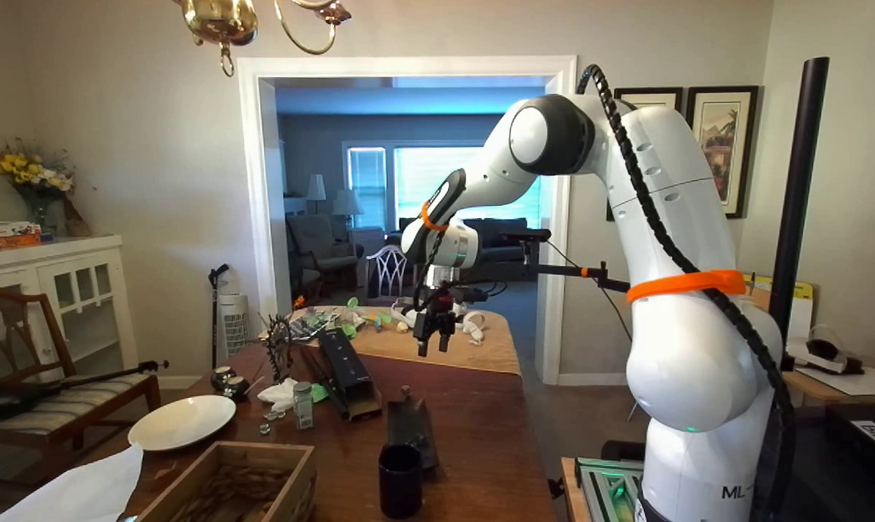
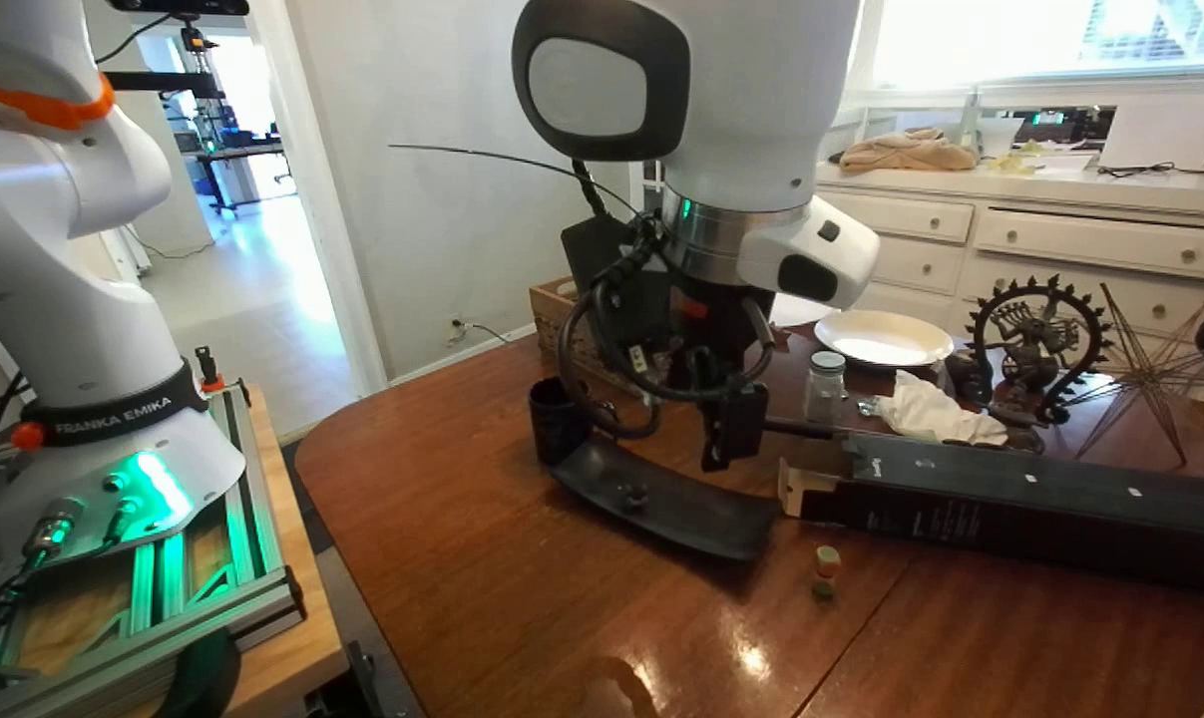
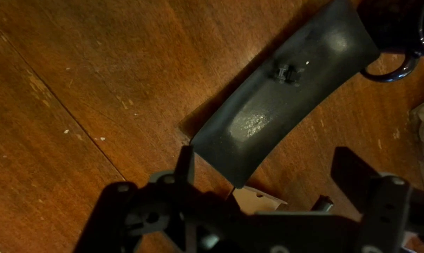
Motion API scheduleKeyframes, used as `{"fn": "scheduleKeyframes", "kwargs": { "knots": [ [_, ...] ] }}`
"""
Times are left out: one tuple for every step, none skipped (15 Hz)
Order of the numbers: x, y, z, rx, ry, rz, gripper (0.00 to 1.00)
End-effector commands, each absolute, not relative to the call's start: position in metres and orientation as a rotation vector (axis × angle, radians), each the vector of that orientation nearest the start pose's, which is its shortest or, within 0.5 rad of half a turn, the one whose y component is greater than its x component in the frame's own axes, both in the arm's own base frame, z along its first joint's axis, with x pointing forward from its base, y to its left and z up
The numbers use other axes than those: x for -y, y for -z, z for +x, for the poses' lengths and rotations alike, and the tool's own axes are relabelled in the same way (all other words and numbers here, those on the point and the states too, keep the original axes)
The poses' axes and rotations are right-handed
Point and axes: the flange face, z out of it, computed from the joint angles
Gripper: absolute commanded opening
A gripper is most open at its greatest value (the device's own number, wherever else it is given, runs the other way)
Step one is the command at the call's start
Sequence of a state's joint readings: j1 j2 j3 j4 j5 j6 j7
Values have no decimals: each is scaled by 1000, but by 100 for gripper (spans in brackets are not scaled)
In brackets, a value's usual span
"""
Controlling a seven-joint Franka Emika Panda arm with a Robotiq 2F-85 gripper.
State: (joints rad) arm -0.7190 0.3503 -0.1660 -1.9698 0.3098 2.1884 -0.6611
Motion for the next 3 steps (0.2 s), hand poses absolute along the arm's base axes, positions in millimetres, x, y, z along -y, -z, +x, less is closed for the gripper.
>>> {"fn": "scheduleKeyframes", "kwargs": {
  "knots": [
    [454, -287, 390, -610, 75, -2869, 100],
    [454, -287, 389, -617, 85, -2872, 100],
    [453, -287, 388, -621, 89, -2872, 100]
  ]
}}
